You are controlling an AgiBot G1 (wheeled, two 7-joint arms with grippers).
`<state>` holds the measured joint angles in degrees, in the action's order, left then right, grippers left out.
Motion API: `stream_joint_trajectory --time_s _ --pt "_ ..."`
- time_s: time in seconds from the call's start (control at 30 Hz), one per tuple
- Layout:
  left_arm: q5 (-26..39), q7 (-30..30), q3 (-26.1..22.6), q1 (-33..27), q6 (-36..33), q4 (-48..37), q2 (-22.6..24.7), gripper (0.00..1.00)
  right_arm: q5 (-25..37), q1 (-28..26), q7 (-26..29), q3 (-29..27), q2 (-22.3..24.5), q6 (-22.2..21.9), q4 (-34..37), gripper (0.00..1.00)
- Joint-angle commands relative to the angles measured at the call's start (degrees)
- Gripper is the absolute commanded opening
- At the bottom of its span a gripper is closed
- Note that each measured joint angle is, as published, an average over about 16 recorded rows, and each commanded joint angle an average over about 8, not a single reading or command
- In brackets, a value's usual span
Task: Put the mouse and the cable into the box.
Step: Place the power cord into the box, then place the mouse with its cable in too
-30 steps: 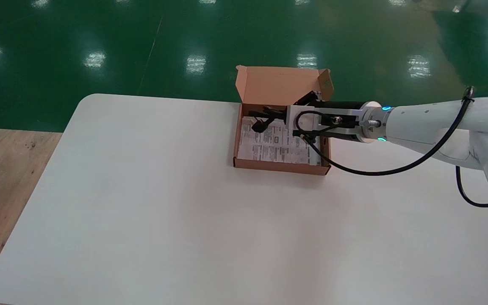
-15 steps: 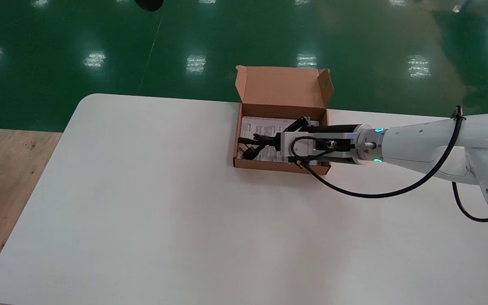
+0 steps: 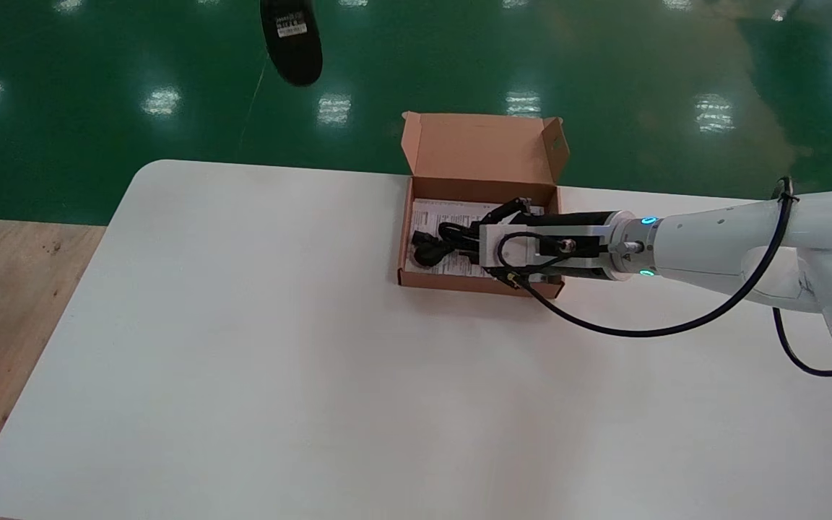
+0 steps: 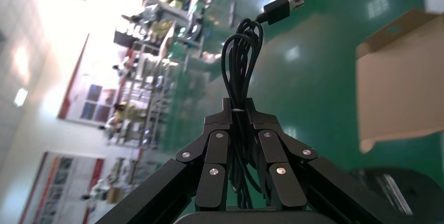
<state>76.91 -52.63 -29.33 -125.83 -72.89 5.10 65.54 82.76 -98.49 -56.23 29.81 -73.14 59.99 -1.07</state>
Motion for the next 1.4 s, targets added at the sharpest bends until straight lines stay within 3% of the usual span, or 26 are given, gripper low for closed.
stream_joint_trajectory --time_s 0.03,0.23,0.37,0.6,1.0,1.4 --pt "-0.3 -0.5 0.1 0.7 -0.2 -0.4 0.9 0.00 -0.6 -0.4 0.4 -0.4 0.3 0.1 0.1 1.00" --pt "-1.7 -1.7 1.0 5.3 0.3 -2.7 6.5 0.00 -3.2 -6.4 1.5 -2.3 7.3 7.3 -1.4 1.00" --pt "-2.7 -2.2 1.6 9.2 4.2 -3.6 10.6 0.00 -2.1 -10.9 0.7 -1.6 12.0 9.6 -3.3 1.00" --pt "-5.1 0.7 0.0 19.1 11.2 4.8 13.6 0.00 0.4 -16.2 2.3 -0.1 19.8 12.5 -5.2 1.00" --pt "-14.6 16.3 -15.5 31.5 20.0 21.9 13.4 0.00 5.1 -18.5 6.6 2.9 30.5 18.4 -13.5 1.00" --pt "-21.1 28.6 -27.3 33.7 27.1 21.7 12.8 0.00 5.5 -14.1 17.3 3.1 38.3 20.5 -30.7 1.00"
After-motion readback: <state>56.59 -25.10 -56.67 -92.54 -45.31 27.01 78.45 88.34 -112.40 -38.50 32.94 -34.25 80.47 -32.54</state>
